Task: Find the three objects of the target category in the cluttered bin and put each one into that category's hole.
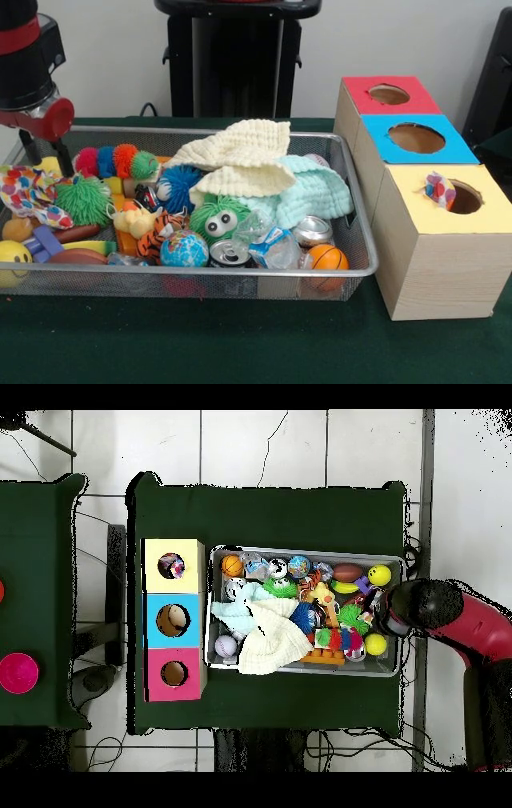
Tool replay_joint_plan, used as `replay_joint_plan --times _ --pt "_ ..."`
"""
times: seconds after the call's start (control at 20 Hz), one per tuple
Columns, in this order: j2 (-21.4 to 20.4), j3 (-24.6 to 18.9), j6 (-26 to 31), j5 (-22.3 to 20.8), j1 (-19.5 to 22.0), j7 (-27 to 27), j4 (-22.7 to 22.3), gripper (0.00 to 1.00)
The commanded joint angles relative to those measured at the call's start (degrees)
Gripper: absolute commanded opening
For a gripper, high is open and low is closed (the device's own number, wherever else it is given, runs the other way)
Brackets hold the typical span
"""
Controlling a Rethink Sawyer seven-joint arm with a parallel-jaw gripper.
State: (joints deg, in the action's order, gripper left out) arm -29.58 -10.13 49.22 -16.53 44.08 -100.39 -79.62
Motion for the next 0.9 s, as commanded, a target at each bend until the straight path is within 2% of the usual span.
replay_joint_plan --times 0.05,0.4,0.75,0.9 --pt "4.26 -5.66 -1.74 -2.5 -0.35 7.47 1.24 1.0" --pt "7.02 -5.97 2.04 -2.32 -1.28 7.95 6.9 1.0" --pt "8.53 -5.77 -0.4 -2.59 -1.09 7.23 7.28 1.0" --pt "8.42 -6.25 -0.19 -2.71 0.05 9.13 7.5 1.0"
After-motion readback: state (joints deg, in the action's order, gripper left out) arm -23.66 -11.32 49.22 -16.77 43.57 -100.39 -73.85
